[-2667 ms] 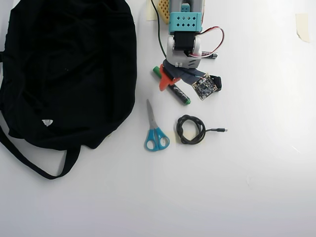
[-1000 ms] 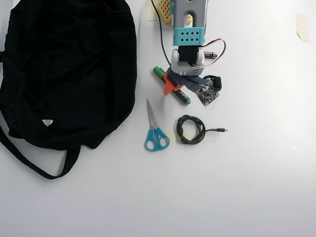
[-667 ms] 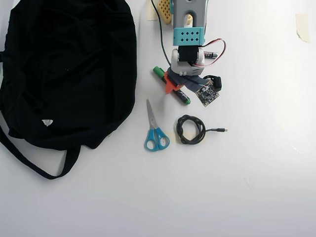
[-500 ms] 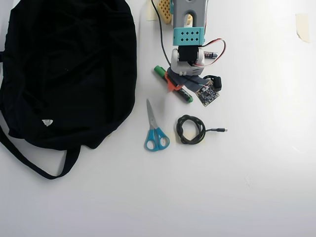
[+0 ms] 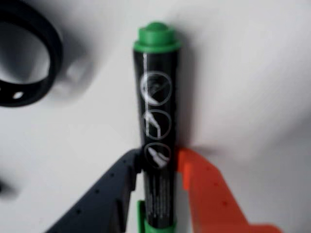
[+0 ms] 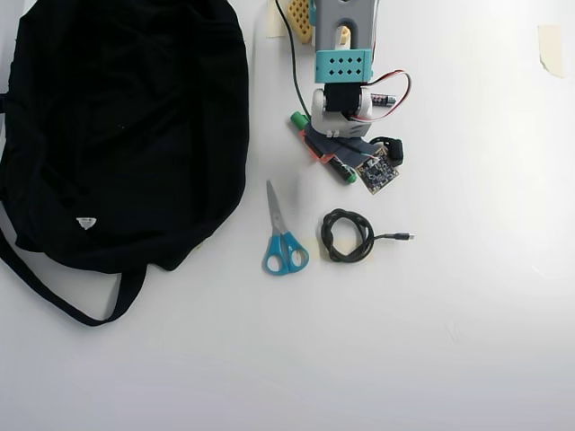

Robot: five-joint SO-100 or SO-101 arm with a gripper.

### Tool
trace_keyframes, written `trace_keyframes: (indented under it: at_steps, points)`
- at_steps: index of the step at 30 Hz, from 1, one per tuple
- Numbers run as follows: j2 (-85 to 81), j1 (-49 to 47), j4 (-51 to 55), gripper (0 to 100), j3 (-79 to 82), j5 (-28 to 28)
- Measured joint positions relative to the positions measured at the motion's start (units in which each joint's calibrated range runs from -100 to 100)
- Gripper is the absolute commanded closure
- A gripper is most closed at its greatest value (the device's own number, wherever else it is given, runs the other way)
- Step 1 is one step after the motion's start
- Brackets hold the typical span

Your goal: Put the green marker into the black bag

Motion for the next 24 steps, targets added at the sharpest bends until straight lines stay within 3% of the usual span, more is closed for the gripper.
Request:
trace_keyframes:
  at_steps: [13, 24]
  points:
    - [0.0, 0.0, 0.2, 98, -0.9, -0.1]
    - [0.0, 0.0, 12.1, 98, -12.8, -1.0]
